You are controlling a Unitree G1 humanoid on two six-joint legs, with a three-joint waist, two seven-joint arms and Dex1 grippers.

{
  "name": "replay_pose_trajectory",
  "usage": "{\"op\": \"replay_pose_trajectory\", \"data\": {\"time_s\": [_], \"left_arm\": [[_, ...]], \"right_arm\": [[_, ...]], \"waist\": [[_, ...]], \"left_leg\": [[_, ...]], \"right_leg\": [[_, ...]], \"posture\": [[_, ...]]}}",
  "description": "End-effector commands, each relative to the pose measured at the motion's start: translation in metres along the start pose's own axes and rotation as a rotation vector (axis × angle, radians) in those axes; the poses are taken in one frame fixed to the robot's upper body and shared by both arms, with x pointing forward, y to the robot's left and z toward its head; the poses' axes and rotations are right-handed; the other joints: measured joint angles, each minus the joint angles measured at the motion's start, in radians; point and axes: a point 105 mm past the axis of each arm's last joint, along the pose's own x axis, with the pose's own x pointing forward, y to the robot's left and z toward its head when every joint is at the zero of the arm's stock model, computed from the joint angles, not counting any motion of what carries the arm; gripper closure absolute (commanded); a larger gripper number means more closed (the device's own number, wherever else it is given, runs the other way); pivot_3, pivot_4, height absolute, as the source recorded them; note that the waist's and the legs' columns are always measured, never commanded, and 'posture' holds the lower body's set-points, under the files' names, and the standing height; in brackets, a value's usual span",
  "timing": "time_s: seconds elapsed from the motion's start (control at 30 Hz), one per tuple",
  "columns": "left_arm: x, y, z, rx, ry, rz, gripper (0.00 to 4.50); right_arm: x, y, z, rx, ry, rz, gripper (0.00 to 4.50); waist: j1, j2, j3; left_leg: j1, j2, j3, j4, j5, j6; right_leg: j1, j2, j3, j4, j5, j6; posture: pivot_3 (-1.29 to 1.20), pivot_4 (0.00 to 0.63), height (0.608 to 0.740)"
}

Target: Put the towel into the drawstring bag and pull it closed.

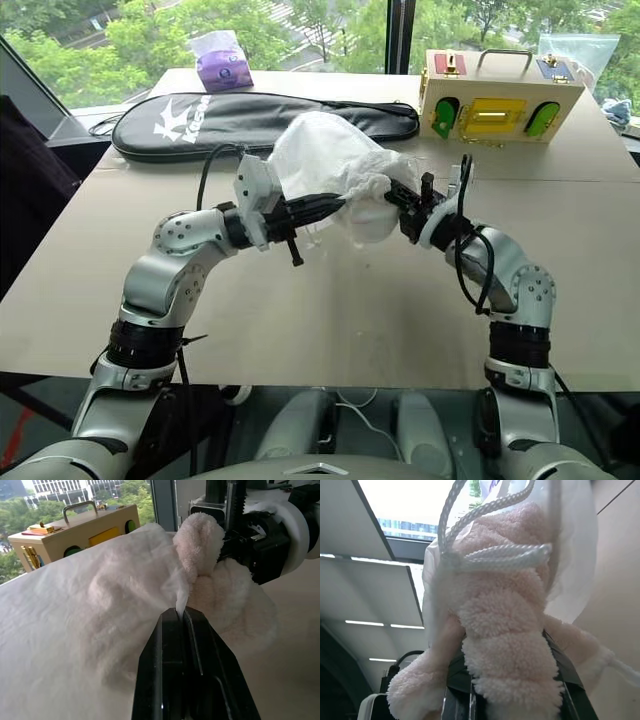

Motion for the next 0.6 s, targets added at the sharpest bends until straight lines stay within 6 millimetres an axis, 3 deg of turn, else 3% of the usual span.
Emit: {"op": "replay_pose_trajectory", "data": {"time_s": [0.03, 0.17, 0.33, 0.43, 0.6], "left_arm": [[0.006, -0.012, 0.014, 0.003, -0.059, -0.057, 4.5], [0.008, -0.01, 0.017, -0.005, -0.076, -0.055, 4.5], [0.008, -0.002, 0.021, 0.007, -0.092, -0.036, 4.5], [0.007, -0.004, 0.022, 0.006, -0.097, -0.055, 4.5], [0.007, -0.009, 0.025, -0.02, -0.107, -0.106, 4.5]], "right_arm": [[0.011, 0.015, -0.013, -0.026, -0.004, 0.034, 4.48], [0.015, 0.019, -0.032, -0.149, 0.075, 0.072, 4.48], [0.009, 0.008, -0.056, -0.354, 0.204, 0.077, 4.48], [0.009, -0.004, -0.054, -0.403, 0.195, 0.041, 4.48], [0.016, 0.001, -0.033, -0.281, 0.038, 0.079, 4.48]], "waist": [[-0.001, 0.0, 0.0], [-0.001, 0.0, 0.0], [0.002, 0.001, 0.0], [-0.002, 0.001, 0.001], [-0.002, 0.001, 0.001]], "left_leg": [[0.0, 0.0, 0.0, 0.0, 0.0, 0.0], [0.0, 0.0, 0.0, 0.0, 0.0, 0.0], [0.0, 0.0, 0.0, 0.0, 0.0, 0.0], [0.0, 0.001, 0.0, -0.001, 0.0, 0.0], [0.0, 0.001, 0.0, -0.001, 0.0, 0.0]], "right_leg": [[0.0, 0.0, 0.0, 0.0, 0.0, 0.0], [0.0, 0.0, 0.0, 0.0, 0.0, 0.0], [0.0, 0.0, 0.0, -0.001, 0.0, 0.0], [0.0, 0.001, 0.0, -0.001, 0.0, 0.0], [0.0, 0.001, 0.001, -0.001, 0.0, 0.0]], "posture": [[0.0, 0.15, 0.74], [0.0, 0.15, 0.74], [0.0, 0.15, 0.74], [0.0, 0.15, 0.74], [0.0, 0.15, 0.74]]}}
